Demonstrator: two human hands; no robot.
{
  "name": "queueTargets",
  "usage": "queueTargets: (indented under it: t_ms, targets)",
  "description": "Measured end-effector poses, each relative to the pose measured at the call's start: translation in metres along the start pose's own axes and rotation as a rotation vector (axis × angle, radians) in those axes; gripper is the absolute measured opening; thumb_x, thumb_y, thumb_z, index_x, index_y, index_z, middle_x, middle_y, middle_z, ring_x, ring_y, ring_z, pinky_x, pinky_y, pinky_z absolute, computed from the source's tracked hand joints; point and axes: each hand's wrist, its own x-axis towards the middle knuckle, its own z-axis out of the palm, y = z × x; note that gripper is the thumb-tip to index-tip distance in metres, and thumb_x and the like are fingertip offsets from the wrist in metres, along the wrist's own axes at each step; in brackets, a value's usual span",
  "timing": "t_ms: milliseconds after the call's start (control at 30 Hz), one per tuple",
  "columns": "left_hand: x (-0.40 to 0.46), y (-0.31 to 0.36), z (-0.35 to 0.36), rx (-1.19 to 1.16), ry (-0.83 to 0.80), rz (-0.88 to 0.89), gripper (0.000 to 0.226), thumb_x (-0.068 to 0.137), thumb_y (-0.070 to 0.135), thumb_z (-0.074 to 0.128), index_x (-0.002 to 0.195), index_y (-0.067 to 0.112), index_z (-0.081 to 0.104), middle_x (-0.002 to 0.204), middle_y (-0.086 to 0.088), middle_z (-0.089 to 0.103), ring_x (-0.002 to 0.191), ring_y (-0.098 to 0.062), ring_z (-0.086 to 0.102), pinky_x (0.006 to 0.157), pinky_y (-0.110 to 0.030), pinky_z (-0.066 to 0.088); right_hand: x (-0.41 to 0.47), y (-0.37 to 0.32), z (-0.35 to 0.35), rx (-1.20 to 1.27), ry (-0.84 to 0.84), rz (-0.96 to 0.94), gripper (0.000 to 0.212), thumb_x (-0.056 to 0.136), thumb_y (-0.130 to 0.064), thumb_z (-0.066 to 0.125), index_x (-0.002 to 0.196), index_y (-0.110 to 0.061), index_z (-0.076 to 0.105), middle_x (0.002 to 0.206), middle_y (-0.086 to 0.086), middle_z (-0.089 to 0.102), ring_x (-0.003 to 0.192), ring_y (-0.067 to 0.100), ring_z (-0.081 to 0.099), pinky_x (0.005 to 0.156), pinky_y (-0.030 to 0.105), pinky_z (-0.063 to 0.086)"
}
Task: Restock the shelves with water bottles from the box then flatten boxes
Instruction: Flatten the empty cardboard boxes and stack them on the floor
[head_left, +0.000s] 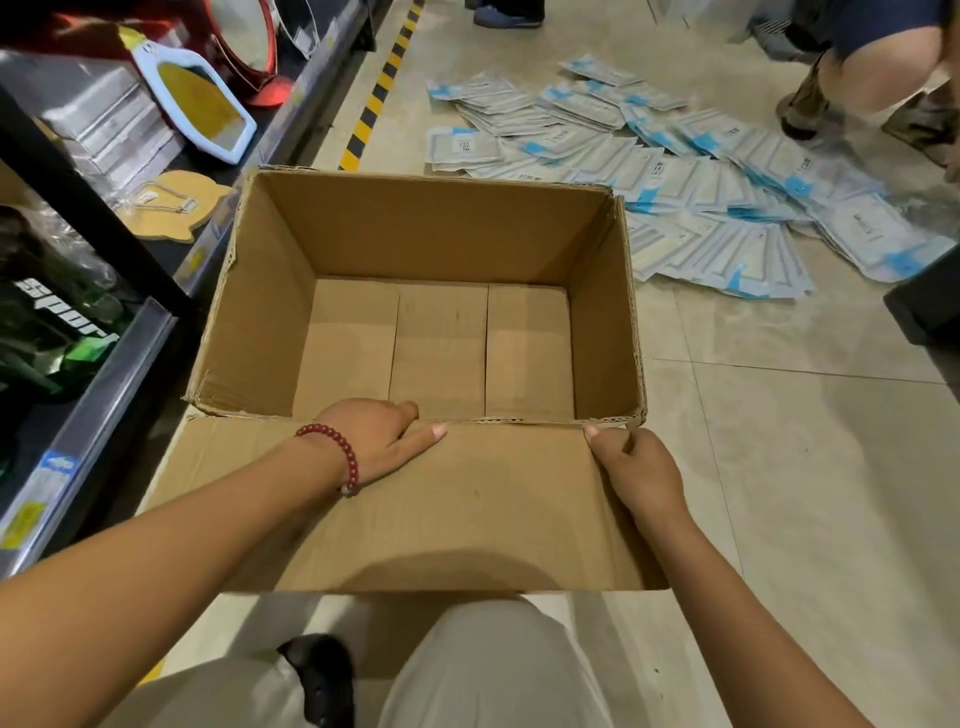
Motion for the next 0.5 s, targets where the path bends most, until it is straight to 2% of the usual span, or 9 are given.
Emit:
queueTargets:
  t_ms: [100,167,233,333,400,433,500]
  targets:
    - [0.000,0.000,0.001,-0.036,-0.086,-0.006,0.066,0.090,0.067,0.011,0.113,0.019,0.050,0.093,-0.004,0.066,0.085,-0.019,0.061,0.077,-0.034,0.050,0.003,-0.007,-0.014,-0.086,-0.100,0.065,0.042,0.087,-0.049,0.060,0.076,-0.008,0.053,0.072,0.002,0.055,0.068,0.018,0.053,0.055,0.029,0.035]
    - [-0.003,0.001,0.005,-0.049,-0.128,0.003,0.069,0.089,0.068,0.011,0.121,0.019,0.048,0.102,-0.004,0.066,0.091,-0.019,0.061,0.081,-0.034,0.049,0.000,-0.011,-0.021,-0.162,-0.182,0.090,0.040,0.087,-0.049,0.060,0.082,-0.009,0.057,0.076,0.002,0.058,0.069,0.017,0.054,0.057,0.029,0.038]
    - [-0.008,0.004,0.013,-0.053,-0.140,0.020,0.070,0.089,0.068,0.013,0.127,0.019,0.045,0.113,-0.004,0.064,0.098,-0.019,0.060,0.086,-0.036,0.049,-0.007,-0.017,-0.026,-0.374,-0.202,0.098,0.040,0.085,-0.055,0.057,0.088,-0.015,0.059,0.083,0.000,0.060,0.075,0.017,0.056,0.060,0.028,0.042]
    - [-0.017,0.005,0.024,-0.072,-0.130,0.038,0.081,0.083,0.075,0.007,0.129,0.021,0.045,0.119,-0.002,0.061,0.101,-0.017,0.058,0.089,-0.038,0.049,-0.025,-0.030,-0.031,-0.795,0.040,-0.032,0.038,0.088,-0.054,0.053,0.087,-0.016,0.055,0.082,-0.001,0.055,0.071,0.018,0.051,0.053,0.025,0.034]
    - [-0.023,0.006,0.029,-0.089,-0.146,0.056,0.093,0.075,0.080,-0.001,0.131,0.020,0.044,0.123,-0.003,0.059,0.106,-0.018,0.056,0.092,-0.039,0.048,-0.033,-0.042,-0.031,-0.809,0.224,-0.178,0.039,0.090,-0.048,0.055,0.101,-0.011,0.054,0.096,0.007,0.056,0.083,0.025,0.055,0.057,0.029,0.035]
    - [-0.026,0.008,0.032,-0.097,-0.177,0.060,0.091,0.078,0.078,0.001,0.134,0.019,0.042,0.129,-0.005,0.056,0.112,-0.019,0.054,0.096,-0.039,0.045,-0.032,-0.047,-0.031,-0.759,0.294,-0.228,0.044,0.089,-0.046,0.058,0.110,-0.008,0.051,0.106,0.013,0.055,0.094,0.029,0.054,0.062,0.032,0.039]
    - [-0.032,0.014,0.042,-0.101,-0.254,0.068,0.075,0.090,0.066,0.010,0.145,0.018,0.030,0.147,-0.006,0.039,0.132,-0.021,0.039,0.109,-0.037,0.033,-0.018,-0.052,-0.027,-0.654,0.369,-0.245,0.070,0.085,-0.043,0.065,0.136,-0.004,0.036,0.132,0.022,0.045,0.119,0.037,0.045,0.083,0.045,0.044]
